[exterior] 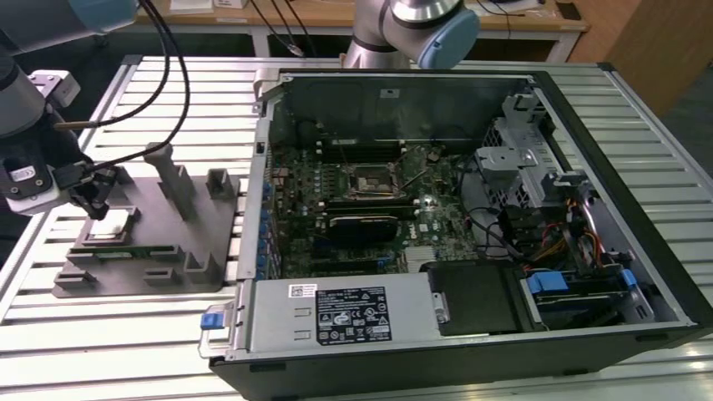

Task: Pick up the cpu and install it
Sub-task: 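Pick up the cpu and move it towards the insertion slot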

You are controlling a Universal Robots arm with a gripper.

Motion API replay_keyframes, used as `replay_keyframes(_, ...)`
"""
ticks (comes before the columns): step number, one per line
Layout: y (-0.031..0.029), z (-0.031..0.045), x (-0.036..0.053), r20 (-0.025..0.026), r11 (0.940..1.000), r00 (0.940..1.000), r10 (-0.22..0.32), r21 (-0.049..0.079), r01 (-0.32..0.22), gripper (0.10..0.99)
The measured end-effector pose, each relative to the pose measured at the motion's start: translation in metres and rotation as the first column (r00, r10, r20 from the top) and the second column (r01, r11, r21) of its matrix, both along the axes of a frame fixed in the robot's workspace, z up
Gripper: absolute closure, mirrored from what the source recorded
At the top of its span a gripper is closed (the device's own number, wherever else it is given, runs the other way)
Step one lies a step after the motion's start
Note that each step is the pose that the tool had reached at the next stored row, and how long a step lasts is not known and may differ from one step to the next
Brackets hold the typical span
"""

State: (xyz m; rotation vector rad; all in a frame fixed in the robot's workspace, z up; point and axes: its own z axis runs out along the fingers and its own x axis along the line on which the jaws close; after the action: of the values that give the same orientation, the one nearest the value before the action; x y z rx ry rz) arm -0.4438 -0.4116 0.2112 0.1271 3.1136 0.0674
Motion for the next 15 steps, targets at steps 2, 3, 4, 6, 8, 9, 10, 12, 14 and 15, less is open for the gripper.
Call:
replay_keyframes(2,0.0,-0.0031,0.0001,-0.0002,1.0,1.0,0.001,0.0,-0.001,0.98)
replay_keyframes(3,0.0,-0.0046,0.0002,-0.0001,1.0,1.0,0.002,0.0,-0.002,0.98)
replay_keyframes(4,0.0,-0.006,0.0002,-0.0002,1.0,1.0,0.003,0.0,-0.003,0.98)
replay_keyframes(6,0.0,-0.0082,0.0002,-0.0001,1.0,1.0,0.007,0.001,-0.007,0.98)
replay_keyframes(8,0.0,-0.0106,0.0003,-0.0005,0.9999,0.9999,0.01,0.001,-0.01,0.98)
replay_keyframes(9,0.0,-0.0119,0.0004,-0.0007,0.9999,0.9999,0.011,0.001,-0.011,0.98)
replay_keyframes(10,0.0,-0.0131,0.0004,-0.0008,0.9999,0.9999,0.012,0.001,-0.012,0.98)
replay_keyframes(12,0.0,-0.0151,0.0005,-0.0013,0.9999,0.9999,0.013,0.001,-0.013,0.98)
replay_keyframes(14,0.0,-0.0153,0.0005,-0.0015,0.9999,0.9999,0.013,0.001,-0.013,0.98)
replay_keyframes(15,0.0,-0.0153,0.0005,-0.0016,0.9999,0.9999,0.013,0.001,-0.013,0.98)
